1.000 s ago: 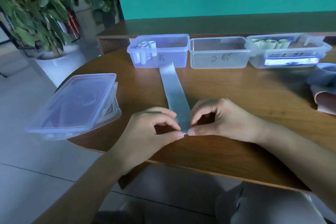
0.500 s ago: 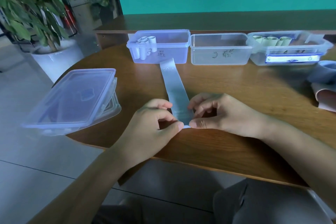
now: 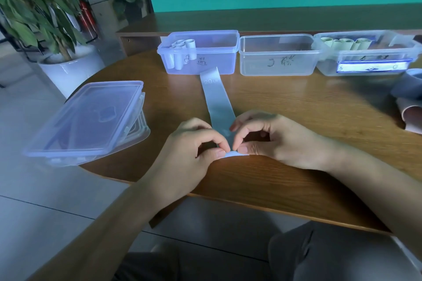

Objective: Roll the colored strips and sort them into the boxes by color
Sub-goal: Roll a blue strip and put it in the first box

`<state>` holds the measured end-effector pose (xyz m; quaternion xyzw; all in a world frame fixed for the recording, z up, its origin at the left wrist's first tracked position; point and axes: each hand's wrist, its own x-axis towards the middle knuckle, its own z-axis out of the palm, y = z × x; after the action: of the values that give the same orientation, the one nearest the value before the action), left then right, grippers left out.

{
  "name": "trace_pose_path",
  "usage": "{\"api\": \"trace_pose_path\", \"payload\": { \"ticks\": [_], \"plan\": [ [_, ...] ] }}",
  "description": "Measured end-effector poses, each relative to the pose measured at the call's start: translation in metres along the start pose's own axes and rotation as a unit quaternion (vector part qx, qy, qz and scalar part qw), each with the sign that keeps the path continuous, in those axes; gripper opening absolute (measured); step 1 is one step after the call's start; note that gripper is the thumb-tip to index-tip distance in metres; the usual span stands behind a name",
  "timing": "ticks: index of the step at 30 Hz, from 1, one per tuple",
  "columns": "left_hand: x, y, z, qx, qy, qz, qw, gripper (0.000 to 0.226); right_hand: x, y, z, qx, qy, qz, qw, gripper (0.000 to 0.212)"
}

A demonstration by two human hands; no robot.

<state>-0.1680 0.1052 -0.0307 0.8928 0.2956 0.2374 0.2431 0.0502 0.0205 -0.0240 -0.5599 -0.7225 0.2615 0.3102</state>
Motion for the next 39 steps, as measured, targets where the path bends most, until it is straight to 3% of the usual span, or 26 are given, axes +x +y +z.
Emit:
{"api": "trace_pose_path", "payload": {
  "ticks": [5, 12, 30, 33, 39],
  "plan": [
    [-0.001, 0.000, 0.000, 0.030, 0.014, 0.032, 0.999, 0.010, -0.003, 0.000, 0.000, -0.055, -0.002, -0.019, 0.998, 0.010],
    [0.001, 0.001, 0.002, 0.024, 0.025, 0.002, 0.999, 0.006, 0.000, 0.001, 0.002, -0.050, 0.033, -0.010, 0.998, 0.010],
    [0.013, -0.004, 0.004, 0.041, 0.016, -0.039, 0.998, 0.014, 0.010, 0.003, -0.005, -0.059, 0.081, 0.121, 0.988, 0.034],
    [0.013, -0.001, 0.002, 0.022, 0.020, -0.004, 1.000, 0.003, 0.010, 0.004, -0.002, -0.026, 0.093, 0.096, 0.991, 0.023],
    [0.012, -0.002, 0.003, 0.043, 0.008, 0.069, 0.997, 0.009, 0.007, 0.008, 0.004, -0.017, 0.040, -0.009, 0.999, 0.012]
  ]
}}
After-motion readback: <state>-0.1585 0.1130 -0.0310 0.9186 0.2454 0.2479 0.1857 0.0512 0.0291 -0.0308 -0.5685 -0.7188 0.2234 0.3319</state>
